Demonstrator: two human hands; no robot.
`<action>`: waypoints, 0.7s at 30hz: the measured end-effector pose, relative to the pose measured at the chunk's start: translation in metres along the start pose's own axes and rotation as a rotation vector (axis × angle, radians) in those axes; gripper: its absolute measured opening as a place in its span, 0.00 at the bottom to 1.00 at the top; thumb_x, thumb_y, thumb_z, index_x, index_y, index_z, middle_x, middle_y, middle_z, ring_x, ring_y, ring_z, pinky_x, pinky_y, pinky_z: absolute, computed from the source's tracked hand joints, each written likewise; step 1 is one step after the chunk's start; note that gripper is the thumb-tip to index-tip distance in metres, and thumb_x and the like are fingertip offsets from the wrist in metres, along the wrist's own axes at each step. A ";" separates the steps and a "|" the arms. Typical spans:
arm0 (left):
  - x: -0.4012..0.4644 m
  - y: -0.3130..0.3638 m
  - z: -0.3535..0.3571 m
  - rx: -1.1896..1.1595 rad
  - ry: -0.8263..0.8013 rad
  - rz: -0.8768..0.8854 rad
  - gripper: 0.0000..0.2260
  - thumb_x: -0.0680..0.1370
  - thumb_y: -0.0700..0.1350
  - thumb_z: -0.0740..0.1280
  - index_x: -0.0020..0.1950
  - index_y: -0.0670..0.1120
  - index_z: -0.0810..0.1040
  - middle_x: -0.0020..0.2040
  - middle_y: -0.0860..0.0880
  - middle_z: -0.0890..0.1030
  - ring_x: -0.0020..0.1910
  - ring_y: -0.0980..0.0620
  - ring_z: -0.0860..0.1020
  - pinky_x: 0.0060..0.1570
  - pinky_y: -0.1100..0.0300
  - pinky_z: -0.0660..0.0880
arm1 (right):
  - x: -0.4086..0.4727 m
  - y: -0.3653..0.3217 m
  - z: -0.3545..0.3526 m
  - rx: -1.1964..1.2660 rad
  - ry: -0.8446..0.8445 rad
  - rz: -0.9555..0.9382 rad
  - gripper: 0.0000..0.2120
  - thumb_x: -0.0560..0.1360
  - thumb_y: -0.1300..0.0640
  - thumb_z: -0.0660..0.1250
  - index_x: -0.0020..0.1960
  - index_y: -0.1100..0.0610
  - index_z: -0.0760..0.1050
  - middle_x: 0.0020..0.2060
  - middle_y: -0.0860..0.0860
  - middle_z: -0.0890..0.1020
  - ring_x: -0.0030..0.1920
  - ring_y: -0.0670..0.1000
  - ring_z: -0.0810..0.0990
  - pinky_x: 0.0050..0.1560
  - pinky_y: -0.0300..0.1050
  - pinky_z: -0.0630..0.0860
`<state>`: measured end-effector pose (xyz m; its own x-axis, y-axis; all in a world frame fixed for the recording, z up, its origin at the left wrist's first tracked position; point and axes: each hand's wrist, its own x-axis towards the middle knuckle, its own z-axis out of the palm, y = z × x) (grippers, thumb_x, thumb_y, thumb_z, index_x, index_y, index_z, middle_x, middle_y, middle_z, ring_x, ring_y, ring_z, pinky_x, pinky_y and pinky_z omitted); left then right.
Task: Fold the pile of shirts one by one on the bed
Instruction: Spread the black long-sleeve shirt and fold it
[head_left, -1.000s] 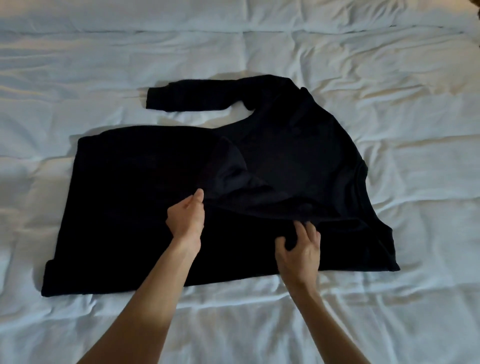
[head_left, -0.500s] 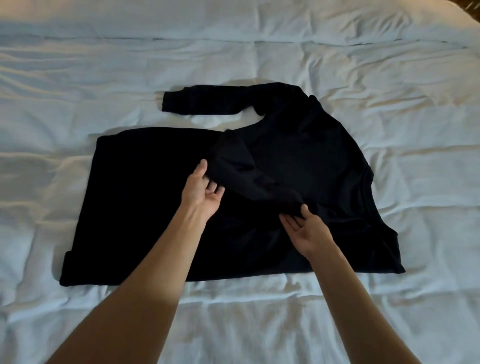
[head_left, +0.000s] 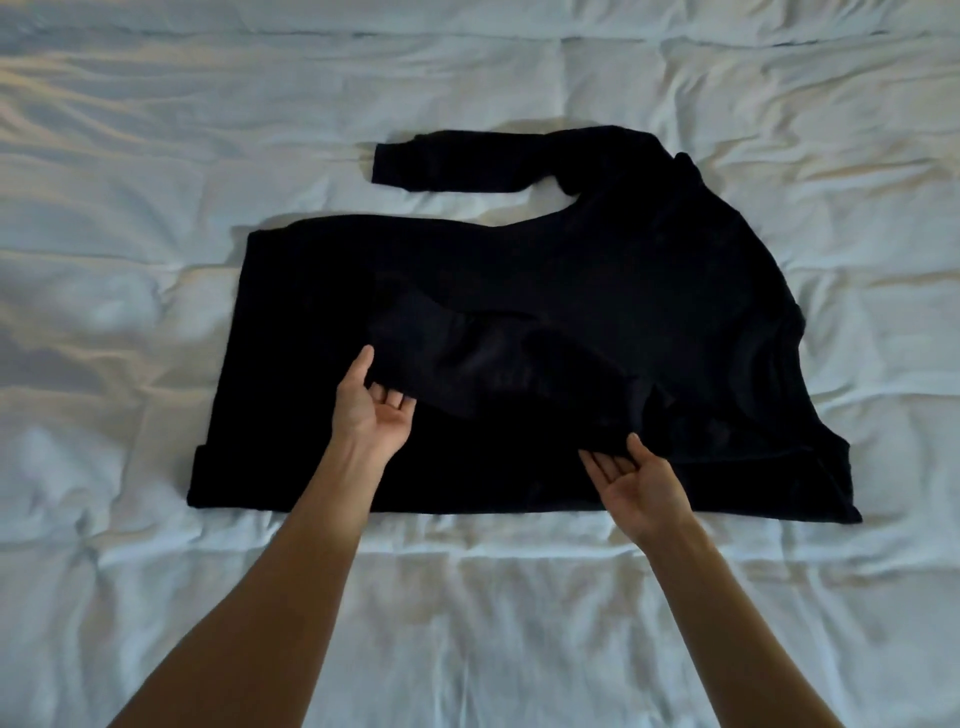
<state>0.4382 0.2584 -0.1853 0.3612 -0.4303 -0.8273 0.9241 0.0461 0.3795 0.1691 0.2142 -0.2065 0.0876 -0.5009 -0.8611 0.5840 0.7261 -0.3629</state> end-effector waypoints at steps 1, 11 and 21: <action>0.000 0.006 0.004 0.064 -0.007 -0.012 0.15 0.77 0.45 0.72 0.62 0.43 0.79 0.57 0.46 0.84 0.55 0.48 0.83 0.61 0.51 0.78 | 0.001 -0.001 0.000 -0.004 0.004 -0.003 0.16 0.84 0.59 0.56 0.70 0.64 0.69 0.62 0.62 0.78 0.57 0.59 0.80 0.62 0.55 0.74; -0.032 0.016 -0.052 0.054 0.042 0.187 0.21 0.79 0.33 0.62 0.67 0.53 0.76 0.59 0.54 0.81 0.55 0.56 0.81 0.59 0.57 0.76 | -0.016 0.004 0.003 -0.031 -0.010 -0.050 0.13 0.84 0.59 0.56 0.63 0.63 0.74 0.57 0.59 0.81 0.54 0.58 0.82 0.52 0.52 0.77; -0.023 0.029 -0.055 0.243 0.247 0.181 0.12 0.76 0.40 0.74 0.57 0.42 0.77 0.46 0.48 0.77 0.43 0.53 0.77 0.46 0.59 0.79 | -0.012 0.013 0.001 -0.096 0.061 0.013 0.16 0.84 0.62 0.56 0.70 0.62 0.68 0.62 0.60 0.77 0.52 0.58 0.80 0.59 0.56 0.75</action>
<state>0.4636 0.3191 -0.1775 0.5620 -0.2035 -0.8017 0.7970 -0.1259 0.5907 0.1759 0.2292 -0.2004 0.0437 -0.4635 -0.8850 0.5033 0.7755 -0.3813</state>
